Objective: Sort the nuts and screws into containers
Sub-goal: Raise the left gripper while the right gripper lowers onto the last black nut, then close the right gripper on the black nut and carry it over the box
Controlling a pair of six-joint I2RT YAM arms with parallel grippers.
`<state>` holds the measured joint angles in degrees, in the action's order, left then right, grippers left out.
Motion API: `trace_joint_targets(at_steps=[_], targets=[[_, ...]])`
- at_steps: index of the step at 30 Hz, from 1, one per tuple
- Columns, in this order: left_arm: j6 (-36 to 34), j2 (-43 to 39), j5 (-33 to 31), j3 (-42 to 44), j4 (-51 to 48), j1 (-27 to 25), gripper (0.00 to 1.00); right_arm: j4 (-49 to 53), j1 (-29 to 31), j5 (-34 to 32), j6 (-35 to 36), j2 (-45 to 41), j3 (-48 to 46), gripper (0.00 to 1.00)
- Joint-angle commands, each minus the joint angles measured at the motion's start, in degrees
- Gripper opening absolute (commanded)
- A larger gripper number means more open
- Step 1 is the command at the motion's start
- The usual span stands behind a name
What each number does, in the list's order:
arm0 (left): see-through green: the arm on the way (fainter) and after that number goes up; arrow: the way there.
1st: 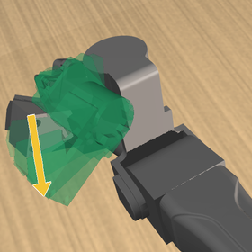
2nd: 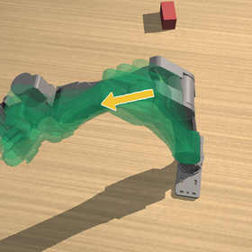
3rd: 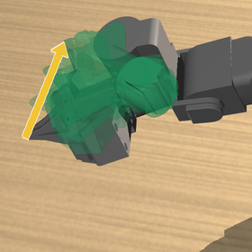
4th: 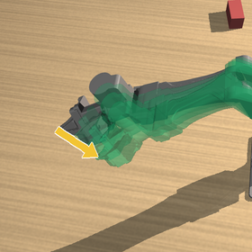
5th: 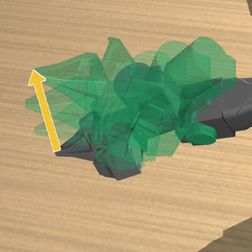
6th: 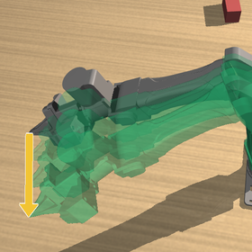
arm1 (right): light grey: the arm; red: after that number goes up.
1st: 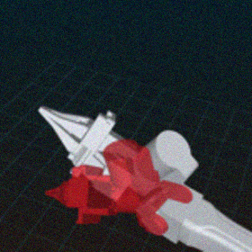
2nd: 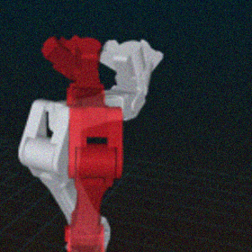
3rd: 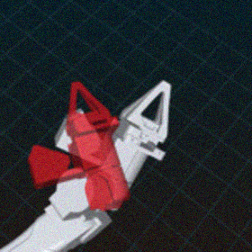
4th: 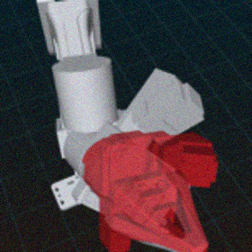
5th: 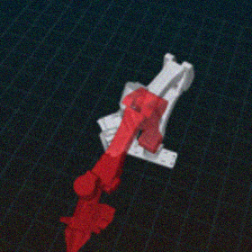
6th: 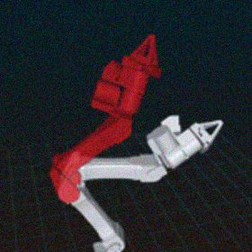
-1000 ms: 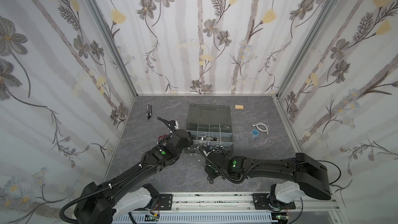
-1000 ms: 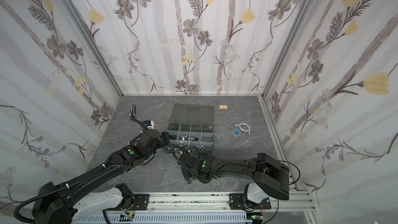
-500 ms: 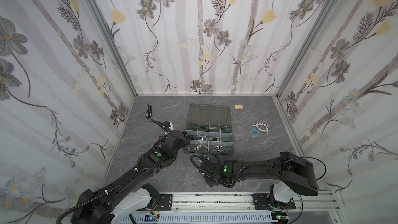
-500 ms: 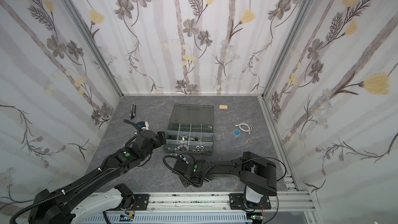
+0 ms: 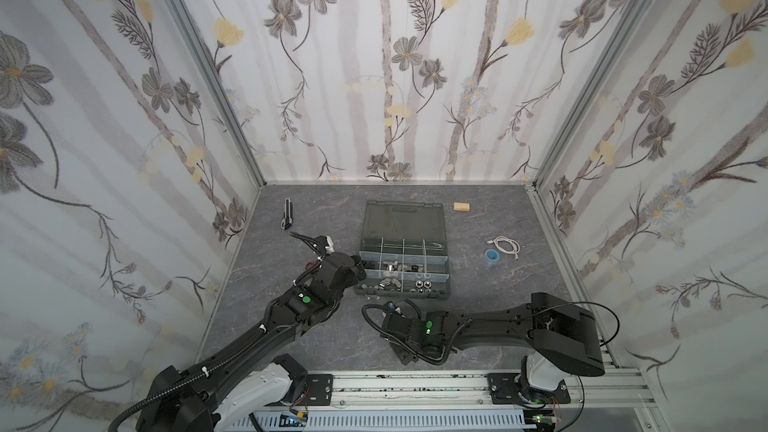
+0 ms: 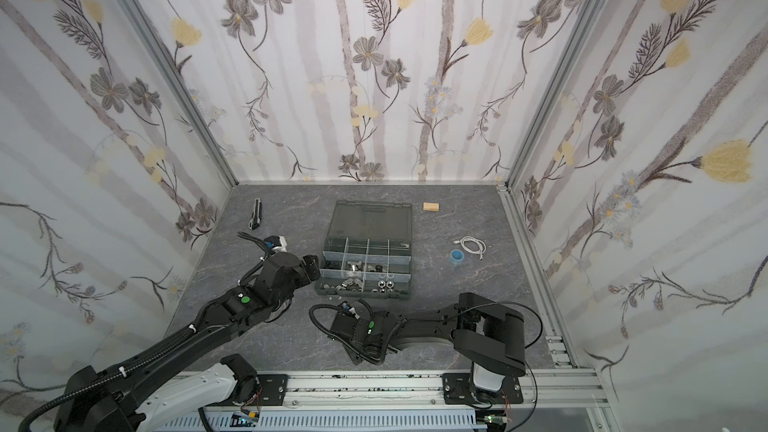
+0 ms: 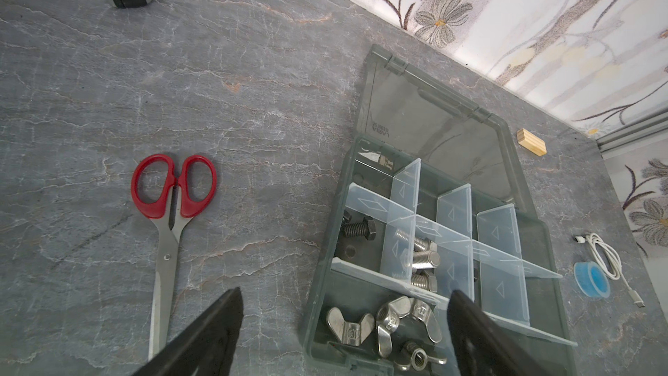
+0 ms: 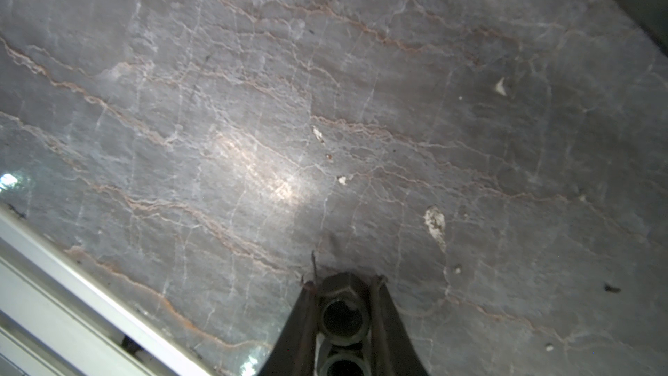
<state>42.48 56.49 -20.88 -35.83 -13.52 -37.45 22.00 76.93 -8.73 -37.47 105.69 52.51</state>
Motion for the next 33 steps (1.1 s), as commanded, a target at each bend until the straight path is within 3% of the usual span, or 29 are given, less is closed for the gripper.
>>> trace_joint_targets(at_steps=[1, 6, 14, 23, 33], targets=[[0.96, -0.15, -0.61, 0.04, 0.87, 0.02, 0.91, -0.16, -0.01, -2.1, -0.37, -0.6, 0.22, 0.19], [0.94, -0.15, 0.01, -0.11, 0.86, 0.08, 0.91, -0.73, -2.4, -3.84, 2.38, -4.39, 0.14, 0.18], [1.82, -0.59, 1.72, 0.33, 0.87, 0.01, 0.92, -0.96, -14.64, -6.51, 13.34, -10.41, 6.65, 0.19], [1.91, -0.15, 4.64, 0.85, 0.97, 0.07, 0.91, -4.38, -26.08, -4.67, 19.22, -6.37, 12.66, 0.19], [2.08, 0.38, 5.85, 0.87, 1.21, 0.1, 0.89, -7.21, -29.47, -2.72, 19.63, 0.05, 13.76, 0.2]])
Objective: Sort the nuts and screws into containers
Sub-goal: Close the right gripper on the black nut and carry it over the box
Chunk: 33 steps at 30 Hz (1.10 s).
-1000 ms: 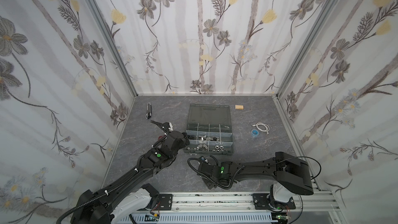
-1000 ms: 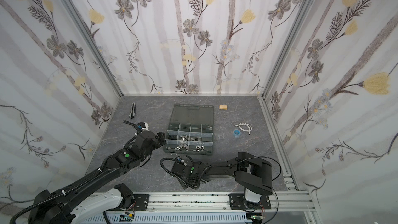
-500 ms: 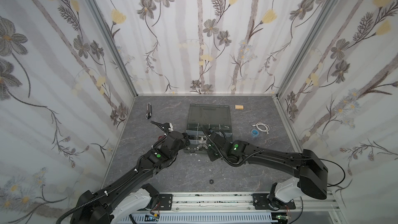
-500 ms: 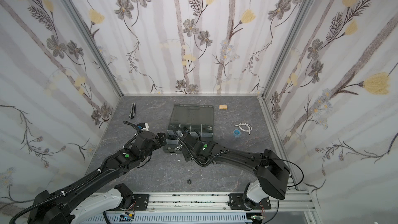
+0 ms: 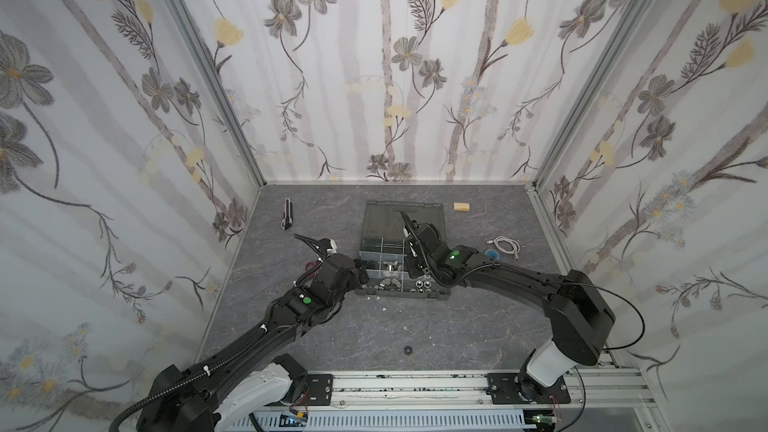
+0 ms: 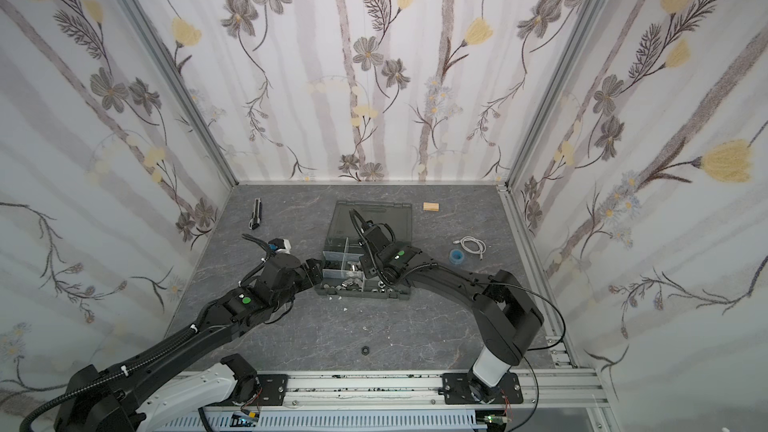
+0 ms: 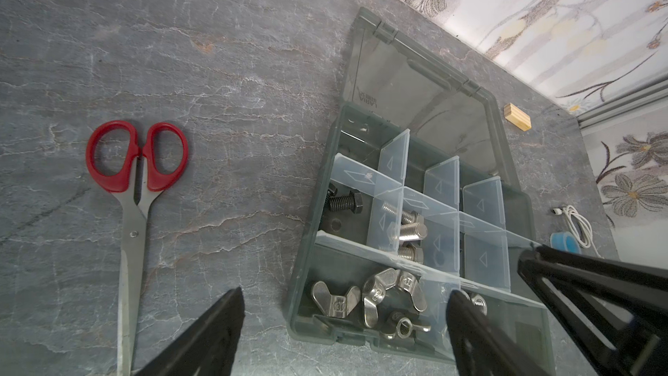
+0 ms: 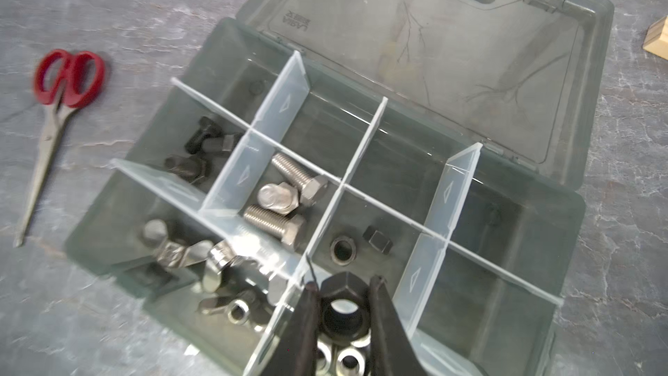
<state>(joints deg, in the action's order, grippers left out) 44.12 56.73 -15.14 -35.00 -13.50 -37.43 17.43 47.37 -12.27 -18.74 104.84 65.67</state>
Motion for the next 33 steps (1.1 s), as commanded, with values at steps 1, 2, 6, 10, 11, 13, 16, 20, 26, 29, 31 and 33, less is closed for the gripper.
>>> trace_joint_targets(at_steps=[1, 2, 6, 10, 11, 13, 16, 20, 26, 29, 31, 33], targets=[[0.52, 0.14, 0.28, 0.11, 1.21, 0.1, 0.89, -2.71, -1.68, 1.09, 0.9, 1.27, 0.75, 0.2], [0.53, 0.22, 0.45, 0.08, 1.28, -0.01, 0.89, -2.71, -1.84, 1.28, 0.86, 1.57, 0.86, 0.22], [0.44, 0.31, 0.56, 0.02, 1.33, 0.07, 0.89, -2.84, -2.02, 1.38, 0.65, 1.95, 0.99, 0.33], [0.46, 0.62, 0.91, -0.13, 1.46, 0.05, 0.89, -2.82, -2.11, 1.44, 0.45, 1.47, 0.78, 0.38], [0.37, 0.74, 0.9, -0.22, 1.47, 0.07, 0.89, -2.84, -2.11, 1.37, 0.47, 1.26, 0.69, 0.39], [0.4, 0.75, 0.9, -0.23, 1.54, 0.07, 0.88, -2.72, -2.2, 1.45, 0.33, 1.0, 0.69, 0.39], [0.45, 0.93, 1.41, -0.15, 1.63, 0.0, 0.88, -2.66, -2.18, 1.47, 0.29, 0.32, 0.36, 0.39], [0.17, 0.93, 1.88, 0.14, 1.72, 0.01, 0.87, -2.93, -2.2, 1.71, -0.24, -0.79, -0.34, 0.39], [-0.61, 1.01, 3.44, 0.2, 1.9, 0.06, 0.82, -3.65, -2.25, 2.25, -0.9, -3.0, -2.09, 0.4], [-0.6, 1.18, 4.05, 0.2, 2.07, 0.01, 0.8, -3.98, -2.29, 2.38, -1.27, -4.3, -2.77, 0.4], [-0.92, 1.36, 4.66, 0.12, 2.16, -0.02, 0.78, -4.24, -2.36, 2.5, -1.63, -5.13, -3.09, 0.4], [-1.14, 1.7, 4.96, 0.11, 2.25, -0.1, 0.78, -4.31, -2.37, 2.68, -1.82, -6.05, -3.4, 0.4]])
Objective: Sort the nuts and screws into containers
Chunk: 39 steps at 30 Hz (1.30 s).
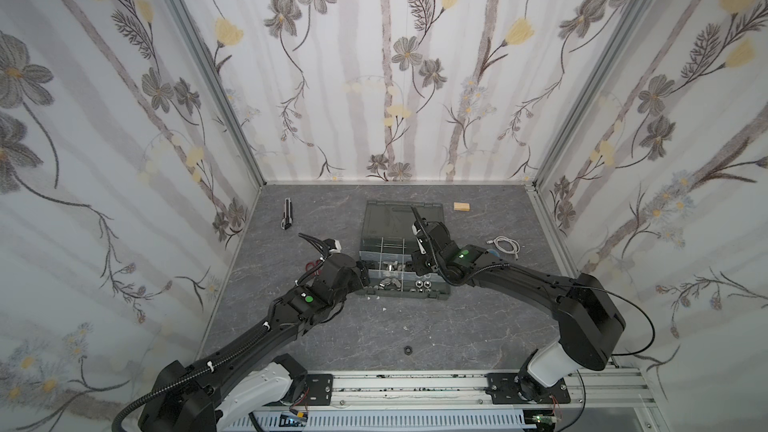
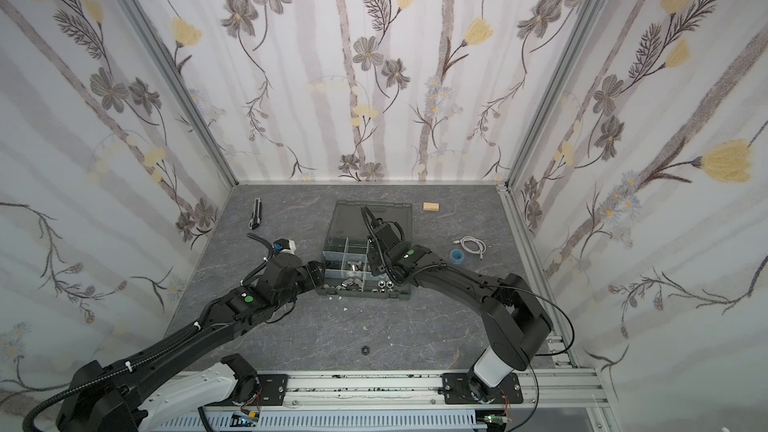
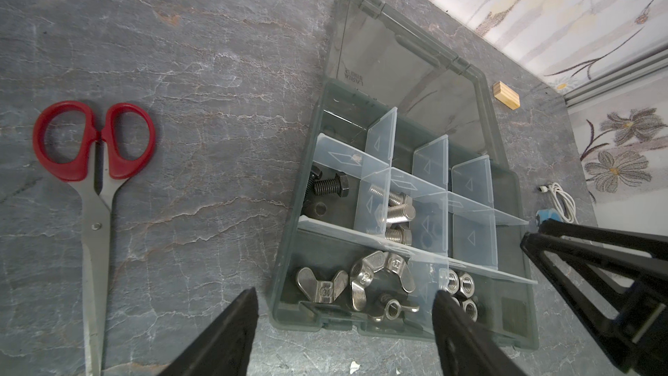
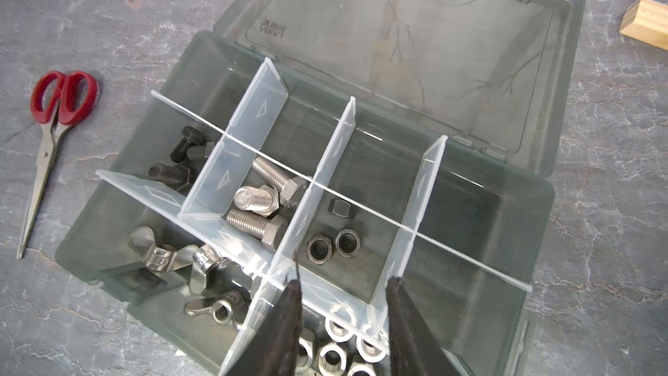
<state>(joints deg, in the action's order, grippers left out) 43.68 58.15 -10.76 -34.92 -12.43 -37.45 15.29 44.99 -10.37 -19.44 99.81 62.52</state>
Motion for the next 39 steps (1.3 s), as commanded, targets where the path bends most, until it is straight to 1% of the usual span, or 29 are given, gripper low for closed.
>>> trace_joint_targets(at_steps=[1, 5, 9, 11, 12, 16, 26, 27, 30, 35, 39], targets=[[-0.7, 0.59, 0.89, 0.02, 1.18, -0.07, 0.78, -2.29, 0.01, 0.77, -1.24, -1.64, -0.5, 0.4], [-1.53, 1.73, 2.39, -0.32, 1.26, -0.35, 0.77, -2.81, -0.17, 1.19, -1.99, -4.13, -2.09, 0.4], [-1.89, 2.53, 2.48, -0.66, 1.44, -0.99, 0.76, -3.64, -0.48, 1.23, -2.94, -7.0, -4.51, 0.4], [-2.4, 3.4, 2.79, -1.07, 1.52, -1.91, 0.76, -3.69, -0.78, 1.1, -3.34, -8.05, -5.97, 0.41], [-2.9, 3.9, 3.04, -1.2, 1.5, -2.27, 0.76, -3.9, -0.93, 0.98, -3.64, -10.26, -6.71, 0.41], [-5.36, 6.47, 5.19, -1.42, 1.44, -4.84, 0.75, -4.44, -1.72, 0.87, -4.93, -14.24, -10.38, 0.41], [-12.53, 15.85, 7.9, -5.78, -0.06, -18.63, 0.74, -4.72, -5.02, 0.03, -8.02, -25.31, -18.92, 0.42], [-13.13, 16.77, 8.04, -6.48, -0.63, -20.06, 0.73, -4.75, -5.47, -0.08, -8.26, -26.5, -21.2, 0.42], [-14.66, 19.46, 6.78, -8.58, -3.47, -24.48, 0.73, -4.61, -6.33, -0.48, -8.58, -29.62, -23.08, 0.42], [-15.32, 25.47, 6.11, -11.93, -8.3, -31.1, 0.72, -3.75, -7.54, -0.79, -9.08, -33.32, -25.72, 0.43], [-15.03, 30.29, 6.28, -14.0, -10.79, -34.81, 0.67, -3.25, -8.07, -0.71, -9.88, -35.74, -27.92, 0.43]])
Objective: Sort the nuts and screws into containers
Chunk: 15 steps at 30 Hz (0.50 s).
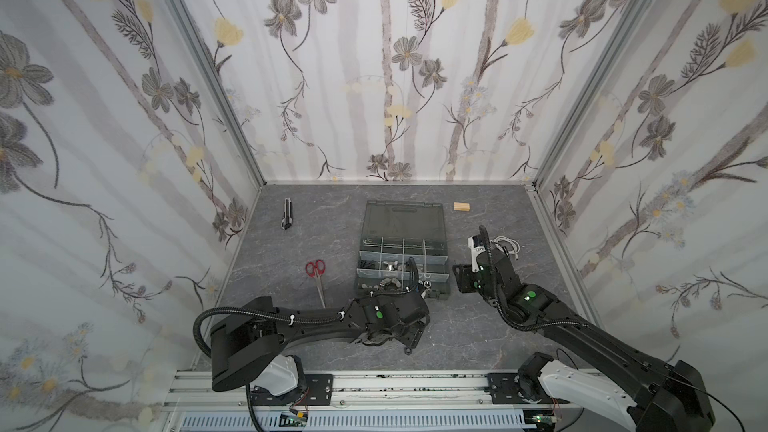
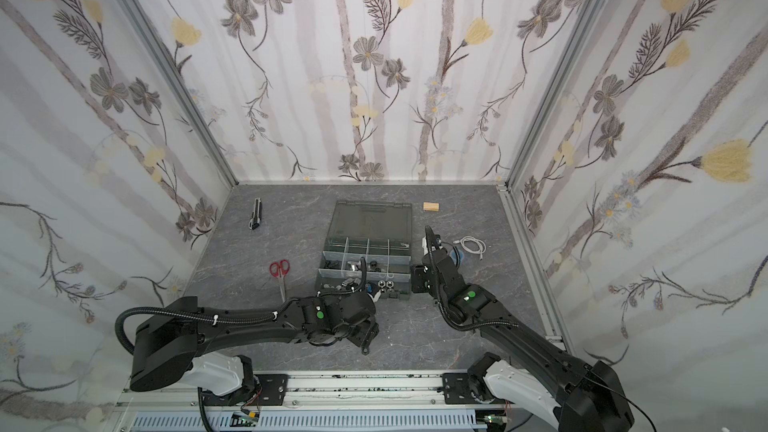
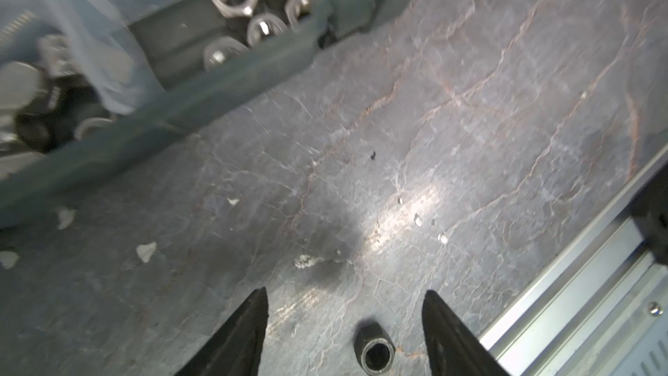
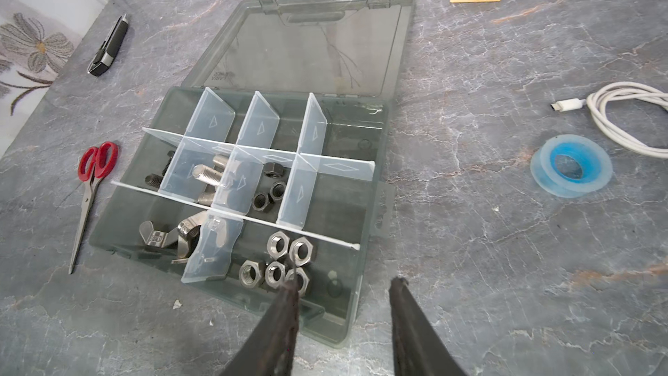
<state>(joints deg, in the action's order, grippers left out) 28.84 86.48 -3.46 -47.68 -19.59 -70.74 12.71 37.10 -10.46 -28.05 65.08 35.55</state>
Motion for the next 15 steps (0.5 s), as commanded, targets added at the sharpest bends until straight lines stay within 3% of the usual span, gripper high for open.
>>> trace_joint_targets(at_steps=[1, 15], targets=[[-0.1, 2.75, -1.02, -1.57, -4.07, -2.09, 0.67, -0.59, -0.37, -0.52, -1.36, -1.53, -1.4, 0.43], [1.38, 6.55, 0.21, -2.57, -6.07, -5.89, 0.52, -0.31, -1.49, -1.01, -2.46, -5.41, -5.04, 0.44]])
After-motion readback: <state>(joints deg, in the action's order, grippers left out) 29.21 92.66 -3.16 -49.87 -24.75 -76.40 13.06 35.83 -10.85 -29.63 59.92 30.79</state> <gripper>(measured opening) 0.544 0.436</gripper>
